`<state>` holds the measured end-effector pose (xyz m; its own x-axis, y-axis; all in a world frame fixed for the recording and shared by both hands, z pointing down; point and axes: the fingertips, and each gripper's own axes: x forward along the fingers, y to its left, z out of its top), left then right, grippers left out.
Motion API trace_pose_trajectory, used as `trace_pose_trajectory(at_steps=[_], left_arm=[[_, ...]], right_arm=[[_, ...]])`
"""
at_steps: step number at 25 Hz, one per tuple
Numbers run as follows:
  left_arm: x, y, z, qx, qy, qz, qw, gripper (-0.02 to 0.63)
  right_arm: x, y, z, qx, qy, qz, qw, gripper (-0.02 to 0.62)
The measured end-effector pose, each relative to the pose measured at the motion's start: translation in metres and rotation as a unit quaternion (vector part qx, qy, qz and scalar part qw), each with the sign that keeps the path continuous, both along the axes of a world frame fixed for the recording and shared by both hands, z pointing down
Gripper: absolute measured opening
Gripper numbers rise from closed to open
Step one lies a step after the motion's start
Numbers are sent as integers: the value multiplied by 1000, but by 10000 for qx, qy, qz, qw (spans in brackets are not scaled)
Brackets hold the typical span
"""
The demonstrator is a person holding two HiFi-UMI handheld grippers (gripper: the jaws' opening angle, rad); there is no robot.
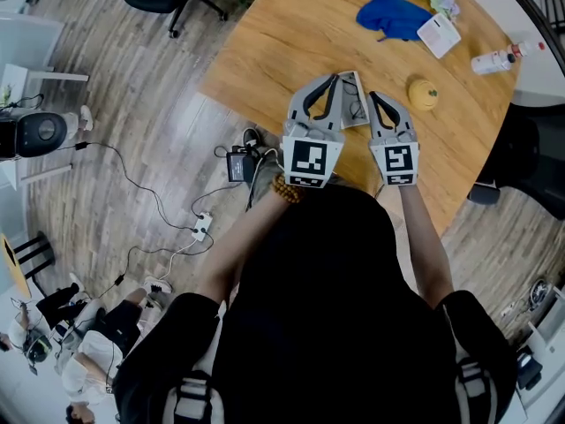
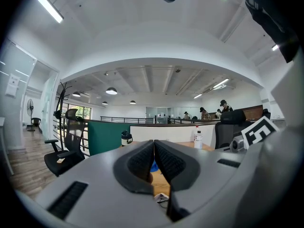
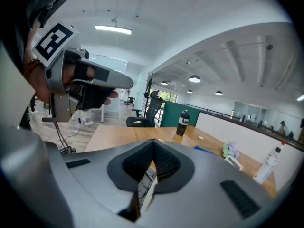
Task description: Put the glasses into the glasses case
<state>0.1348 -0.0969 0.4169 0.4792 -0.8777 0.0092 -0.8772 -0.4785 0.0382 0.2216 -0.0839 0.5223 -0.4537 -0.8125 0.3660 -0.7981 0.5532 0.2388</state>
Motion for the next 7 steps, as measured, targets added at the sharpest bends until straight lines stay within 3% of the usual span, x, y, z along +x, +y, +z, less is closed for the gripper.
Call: trace_pose_trajectory(at_steps=[4, 7], left_arm=[[-9, -2, 2, -30, 3, -88, 10000, 20], [-16, -3, 4, -55, -17, -143, 9999, 20]], right_arm=[[-1, -5, 32, -524, 420, -707, 9952, 5], [-6, -4, 60, -954, 816, -1384, 9824, 5]])
